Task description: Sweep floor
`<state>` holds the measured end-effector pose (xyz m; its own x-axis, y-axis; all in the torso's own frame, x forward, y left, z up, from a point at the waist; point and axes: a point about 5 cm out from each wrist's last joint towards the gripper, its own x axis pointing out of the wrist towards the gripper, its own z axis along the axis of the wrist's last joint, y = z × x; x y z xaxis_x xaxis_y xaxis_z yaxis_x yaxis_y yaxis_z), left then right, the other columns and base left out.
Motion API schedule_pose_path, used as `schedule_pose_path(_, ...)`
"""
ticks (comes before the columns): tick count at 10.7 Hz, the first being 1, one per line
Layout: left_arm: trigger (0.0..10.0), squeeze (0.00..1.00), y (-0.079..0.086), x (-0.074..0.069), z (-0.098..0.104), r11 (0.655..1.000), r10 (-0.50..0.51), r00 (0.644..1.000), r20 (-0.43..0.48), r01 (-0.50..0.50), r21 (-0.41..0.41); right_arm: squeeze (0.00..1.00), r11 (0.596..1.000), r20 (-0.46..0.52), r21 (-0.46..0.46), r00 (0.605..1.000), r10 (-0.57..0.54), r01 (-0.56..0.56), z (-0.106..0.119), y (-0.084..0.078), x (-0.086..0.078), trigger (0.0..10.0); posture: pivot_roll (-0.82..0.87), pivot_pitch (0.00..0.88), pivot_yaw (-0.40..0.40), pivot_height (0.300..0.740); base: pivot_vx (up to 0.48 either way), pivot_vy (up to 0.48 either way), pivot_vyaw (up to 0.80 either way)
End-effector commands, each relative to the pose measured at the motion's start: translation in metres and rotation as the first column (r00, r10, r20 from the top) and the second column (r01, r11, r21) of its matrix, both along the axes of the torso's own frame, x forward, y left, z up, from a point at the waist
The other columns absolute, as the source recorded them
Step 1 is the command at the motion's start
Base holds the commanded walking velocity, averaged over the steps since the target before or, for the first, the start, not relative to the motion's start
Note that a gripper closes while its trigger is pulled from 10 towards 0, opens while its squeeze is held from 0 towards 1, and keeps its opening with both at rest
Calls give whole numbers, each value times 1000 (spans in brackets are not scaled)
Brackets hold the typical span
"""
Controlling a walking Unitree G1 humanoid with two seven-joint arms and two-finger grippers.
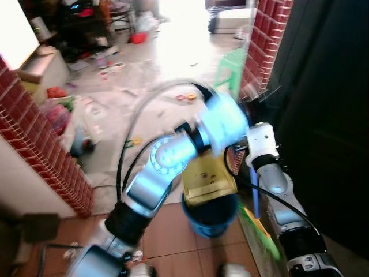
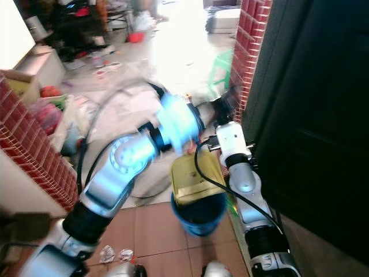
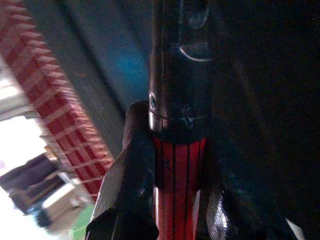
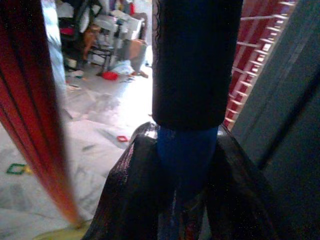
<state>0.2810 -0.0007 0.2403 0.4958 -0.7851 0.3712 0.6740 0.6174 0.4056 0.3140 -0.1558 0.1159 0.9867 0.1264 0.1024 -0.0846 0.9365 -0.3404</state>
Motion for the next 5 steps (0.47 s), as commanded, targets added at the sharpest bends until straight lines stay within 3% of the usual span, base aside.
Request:
schedule_pose_path(1,10000,0,9,5,21,996,75,992,98,-70,-55,0,1000,51,-12,999,13,-13,11,2,4,10000,-106,0,52,740,0,0,0)
schedule_pose_path(2,10000,0,17,9,30,983,151,982,115,-136,-127,0,1000,51,-13,999,14,-13,11,2,4,10000,-105,0,51,740,0,0,0)
schedule_pose_path(4,10000,0,45,16,60,915,287,951,113,-237,-327,0,1000,51,-13,999,16,-16,11,3,4,10000,-100,0,49,740,0,0,0)
schedule_pose_path(5,10000,0,65,19,80,847,383,917,107,-303,-437,0,1000,50,-13,999,18,-17,11,3,5,10000,-98,0,48,740,0,0,0)
